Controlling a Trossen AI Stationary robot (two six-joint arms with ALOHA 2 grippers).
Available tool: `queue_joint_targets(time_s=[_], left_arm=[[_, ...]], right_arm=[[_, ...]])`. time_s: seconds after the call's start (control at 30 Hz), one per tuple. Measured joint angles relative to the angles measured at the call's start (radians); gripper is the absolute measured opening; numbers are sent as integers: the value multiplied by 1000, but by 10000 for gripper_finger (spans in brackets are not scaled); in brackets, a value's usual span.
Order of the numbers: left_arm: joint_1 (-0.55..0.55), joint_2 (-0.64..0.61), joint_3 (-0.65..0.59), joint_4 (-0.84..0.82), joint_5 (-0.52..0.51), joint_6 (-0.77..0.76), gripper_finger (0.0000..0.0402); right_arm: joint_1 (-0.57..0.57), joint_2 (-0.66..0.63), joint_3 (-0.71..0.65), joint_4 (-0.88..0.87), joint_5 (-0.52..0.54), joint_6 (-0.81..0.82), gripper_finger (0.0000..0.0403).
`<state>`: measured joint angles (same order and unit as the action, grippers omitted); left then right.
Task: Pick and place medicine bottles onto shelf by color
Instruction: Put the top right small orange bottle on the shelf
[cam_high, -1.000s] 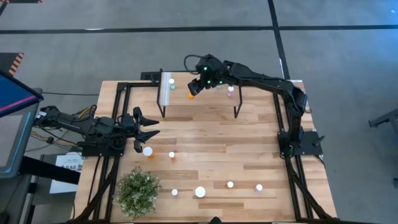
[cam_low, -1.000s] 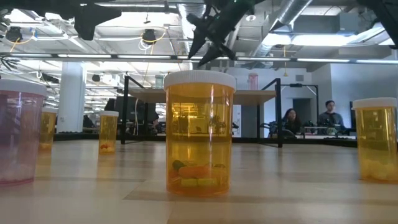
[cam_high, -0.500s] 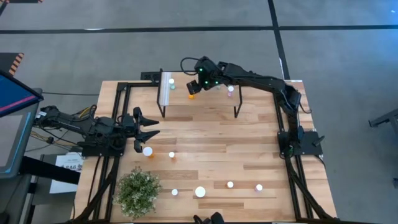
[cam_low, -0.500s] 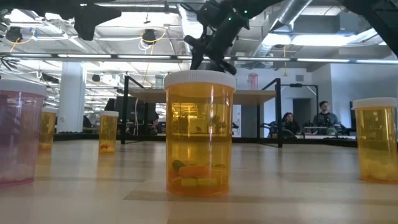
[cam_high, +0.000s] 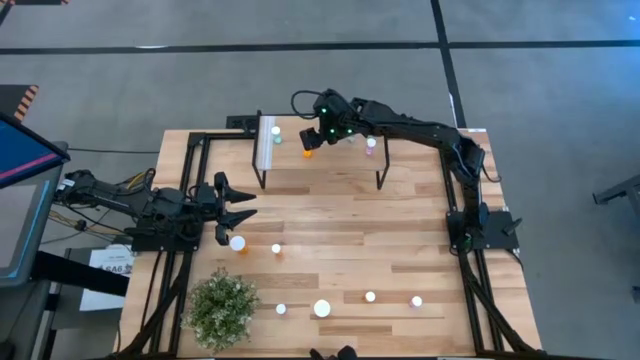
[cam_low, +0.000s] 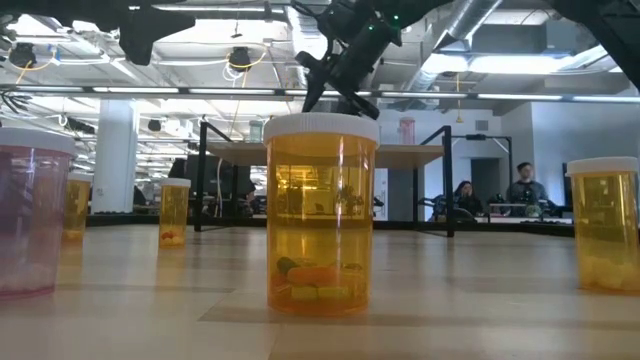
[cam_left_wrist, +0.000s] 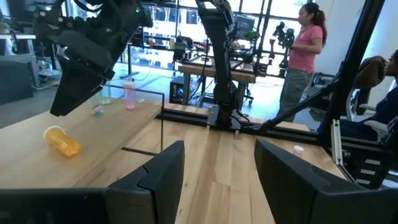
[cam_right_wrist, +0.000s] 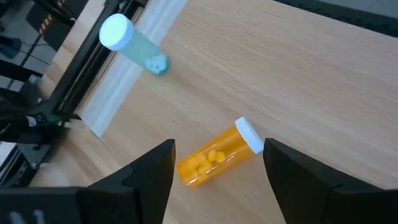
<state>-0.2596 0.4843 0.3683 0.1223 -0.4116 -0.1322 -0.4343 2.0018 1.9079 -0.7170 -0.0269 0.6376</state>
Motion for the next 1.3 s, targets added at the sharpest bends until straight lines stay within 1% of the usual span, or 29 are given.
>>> queue_joint_targets(time_s=[1.3], left_arm=[[0, 0, 0, 0, 0, -3, 183]], right_arm=[[15, 0, 0, 15, 0, 21, 266]])
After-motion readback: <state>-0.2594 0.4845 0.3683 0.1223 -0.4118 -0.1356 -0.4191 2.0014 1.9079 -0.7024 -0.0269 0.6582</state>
